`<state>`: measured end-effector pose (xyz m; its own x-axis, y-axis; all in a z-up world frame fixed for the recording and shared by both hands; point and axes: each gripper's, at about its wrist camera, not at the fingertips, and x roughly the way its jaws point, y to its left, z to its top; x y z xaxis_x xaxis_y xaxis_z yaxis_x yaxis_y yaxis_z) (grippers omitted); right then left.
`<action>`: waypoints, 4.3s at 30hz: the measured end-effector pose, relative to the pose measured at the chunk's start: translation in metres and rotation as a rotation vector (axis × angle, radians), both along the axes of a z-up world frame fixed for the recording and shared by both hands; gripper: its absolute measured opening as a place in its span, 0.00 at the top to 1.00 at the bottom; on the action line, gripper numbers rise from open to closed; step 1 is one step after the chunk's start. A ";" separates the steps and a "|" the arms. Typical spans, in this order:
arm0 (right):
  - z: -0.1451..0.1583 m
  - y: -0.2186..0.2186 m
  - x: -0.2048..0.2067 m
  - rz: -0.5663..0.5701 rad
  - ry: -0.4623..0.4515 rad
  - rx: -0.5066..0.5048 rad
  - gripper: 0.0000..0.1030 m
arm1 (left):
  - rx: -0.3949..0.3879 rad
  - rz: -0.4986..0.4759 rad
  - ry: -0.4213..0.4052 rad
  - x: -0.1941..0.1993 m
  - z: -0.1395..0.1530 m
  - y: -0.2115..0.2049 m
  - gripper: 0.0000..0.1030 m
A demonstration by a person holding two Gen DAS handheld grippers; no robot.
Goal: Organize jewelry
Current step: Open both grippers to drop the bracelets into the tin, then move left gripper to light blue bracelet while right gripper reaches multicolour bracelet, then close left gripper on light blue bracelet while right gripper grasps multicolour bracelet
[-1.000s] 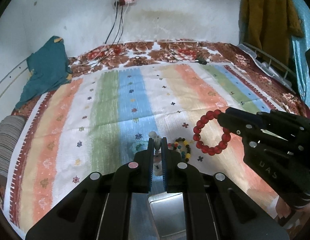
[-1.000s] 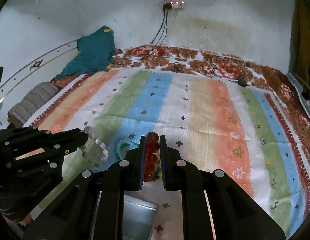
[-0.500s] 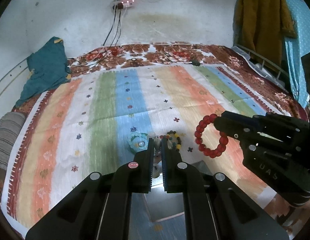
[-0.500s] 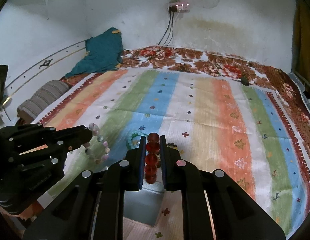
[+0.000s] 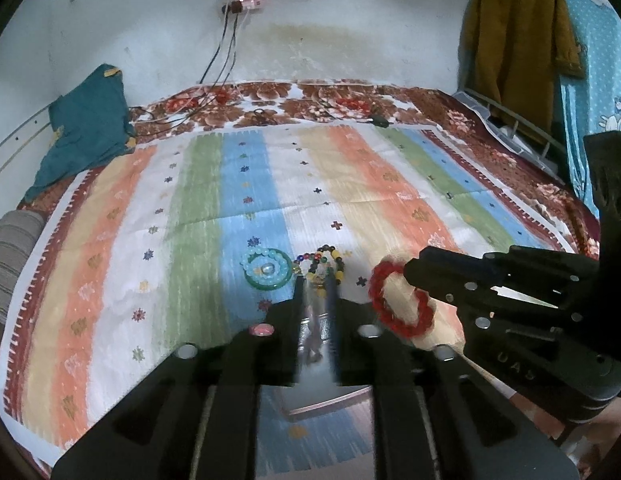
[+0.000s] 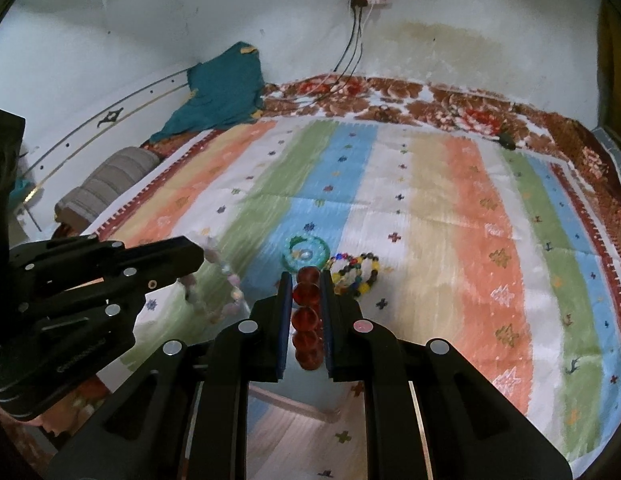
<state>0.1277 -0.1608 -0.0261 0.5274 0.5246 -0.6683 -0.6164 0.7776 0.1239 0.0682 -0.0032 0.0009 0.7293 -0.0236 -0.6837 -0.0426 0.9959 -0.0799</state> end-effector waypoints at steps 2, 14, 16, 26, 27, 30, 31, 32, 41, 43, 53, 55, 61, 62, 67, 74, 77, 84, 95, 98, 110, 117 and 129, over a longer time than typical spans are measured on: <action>0.001 -0.003 0.001 -0.023 -0.010 -0.005 0.71 | 0.001 0.012 0.000 0.000 0.000 0.003 0.69; -0.005 -0.012 0.022 -0.089 0.026 -0.027 0.51 | -0.011 0.073 0.017 0.005 -0.004 0.019 0.58; -0.006 -0.011 0.023 -0.086 0.028 -0.031 0.49 | -0.012 0.078 0.023 0.007 -0.005 0.020 0.55; -0.014 -0.001 0.039 -0.083 0.058 -0.060 0.42 | -0.032 0.135 0.065 0.021 -0.013 0.037 0.46; -0.014 -0.001 0.040 -0.085 0.058 -0.062 0.41 | -0.031 0.138 0.069 0.023 -0.014 0.038 0.44; -0.015 0.001 0.044 -0.091 0.058 -0.066 0.39 | -0.017 0.150 0.072 0.029 -0.015 0.038 0.40; -0.016 0.001 0.045 -0.094 0.058 -0.067 0.39 | -0.018 0.152 0.072 0.030 -0.015 0.039 0.39; -0.016 0.002 0.047 -0.095 0.059 -0.069 0.38 | -0.024 0.154 0.072 0.033 -0.015 0.040 0.38; -0.024 0.011 0.063 -0.099 0.072 -0.113 0.33 | -0.024 0.174 0.109 0.054 -0.026 0.051 0.31; -0.026 0.014 0.066 -0.096 0.071 -0.118 0.33 | -0.027 0.182 0.124 0.058 -0.030 0.055 0.30; -0.034 0.028 0.086 -0.081 0.083 -0.143 0.29 | -0.014 0.204 0.159 0.078 -0.041 0.064 0.30; -0.035 0.029 0.090 -0.082 0.084 -0.143 0.28 | -0.007 0.202 0.163 0.081 -0.043 0.065 0.30; -0.040 0.033 0.101 -0.083 0.093 -0.150 0.27 | 0.005 0.202 0.187 0.096 -0.052 0.068 0.30; -0.041 0.034 0.103 -0.083 0.098 -0.151 0.27 | 0.008 0.202 0.193 0.098 -0.054 0.069 0.30; -0.046 0.037 0.111 -0.080 0.113 -0.153 0.27 | 0.012 0.211 0.210 0.107 -0.059 0.073 0.30; -0.058 0.045 0.124 -0.069 0.138 -0.175 0.27 | -0.006 0.218 0.240 0.119 -0.070 0.081 0.30; -0.065 0.049 0.127 -0.059 0.146 -0.196 0.27 | -0.006 0.221 0.261 0.126 -0.079 0.084 0.30; -0.081 0.058 0.136 -0.051 0.167 -0.236 0.27 | 0.013 0.215 0.312 0.140 -0.097 0.090 0.30; -0.098 0.066 0.151 -0.037 0.196 -0.246 0.27 | 0.028 0.180 0.355 0.156 -0.114 0.091 0.30; -0.105 0.070 0.155 -0.021 0.220 -0.252 0.27 | 0.028 0.178 0.361 0.162 -0.118 0.092 0.30; -0.122 0.079 0.164 -0.002 0.268 -0.265 0.28 | -0.010 0.173 0.401 0.176 -0.136 0.101 0.30; -0.129 0.086 0.168 0.019 0.285 -0.274 0.35 | -0.025 0.166 0.421 0.185 -0.146 0.101 0.37; -0.141 0.095 0.172 0.043 0.318 -0.295 0.72 | -0.021 0.129 0.452 0.194 -0.161 0.096 0.71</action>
<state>0.3000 -0.0659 -0.1674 0.2525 0.3037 -0.9187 -0.6164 0.7824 0.0892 0.2624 0.0928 -0.1599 0.3567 0.0306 -0.9337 -0.2012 0.9785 -0.0448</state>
